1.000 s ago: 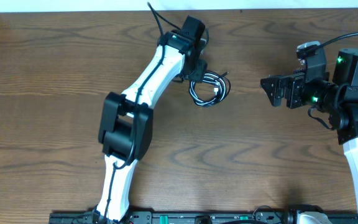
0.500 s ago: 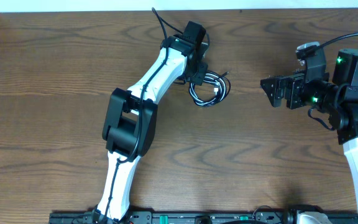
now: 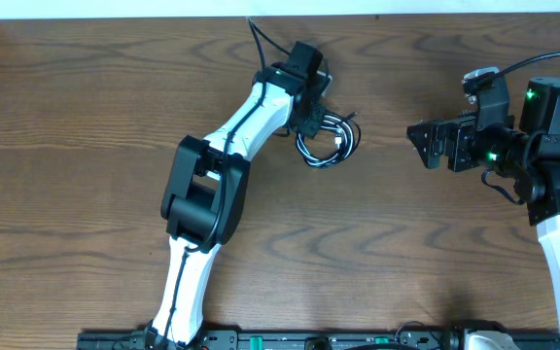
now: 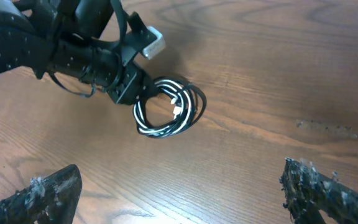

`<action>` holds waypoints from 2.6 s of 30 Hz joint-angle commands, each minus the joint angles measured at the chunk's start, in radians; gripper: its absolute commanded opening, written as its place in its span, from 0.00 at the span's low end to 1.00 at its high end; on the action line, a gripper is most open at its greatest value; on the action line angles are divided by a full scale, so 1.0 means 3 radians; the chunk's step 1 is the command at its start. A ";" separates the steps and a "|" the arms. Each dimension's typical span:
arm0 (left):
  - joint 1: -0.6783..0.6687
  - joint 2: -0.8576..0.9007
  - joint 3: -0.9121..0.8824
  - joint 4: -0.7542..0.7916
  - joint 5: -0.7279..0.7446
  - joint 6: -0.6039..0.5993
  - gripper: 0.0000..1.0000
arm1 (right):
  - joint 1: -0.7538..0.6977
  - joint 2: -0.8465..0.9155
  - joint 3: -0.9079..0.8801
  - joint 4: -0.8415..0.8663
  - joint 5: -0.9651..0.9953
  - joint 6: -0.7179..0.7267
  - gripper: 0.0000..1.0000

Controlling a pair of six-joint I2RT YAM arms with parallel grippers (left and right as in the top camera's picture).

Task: Untangle cables
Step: 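Reach the left gripper over the black-and-white cable bundle and lower, then grasp the cable bundle with the left gripper and lift it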

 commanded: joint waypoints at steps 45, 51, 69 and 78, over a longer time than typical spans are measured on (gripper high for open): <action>-0.0027 -0.1296 -0.0305 -0.0160 0.0304 -0.1977 0.07 | 0.0039 0.0388 0.0064 0.0086 -0.0446 0.0209 0.99; -0.0027 -0.1291 -0.0313 -0.0318 0.0301 -0.2857 0.07 | 0.0305 0.0633 0.0064 0.0220 -0.0488 0.0209 0.99; -0.0009 -0.1291 -0.0313 -0.0891 0.0289 -0.4897 0.08 | 0.0942 0.0815 0.0064 0.0519 -0.0477 0.0317 0.94; 0.0202 -0.1291 -0.0313 -0.0983 0.0576 -0.6037 0.07 | 0.1283 0.0819 0.0064 0.0603 0.0271 0.1495 0.79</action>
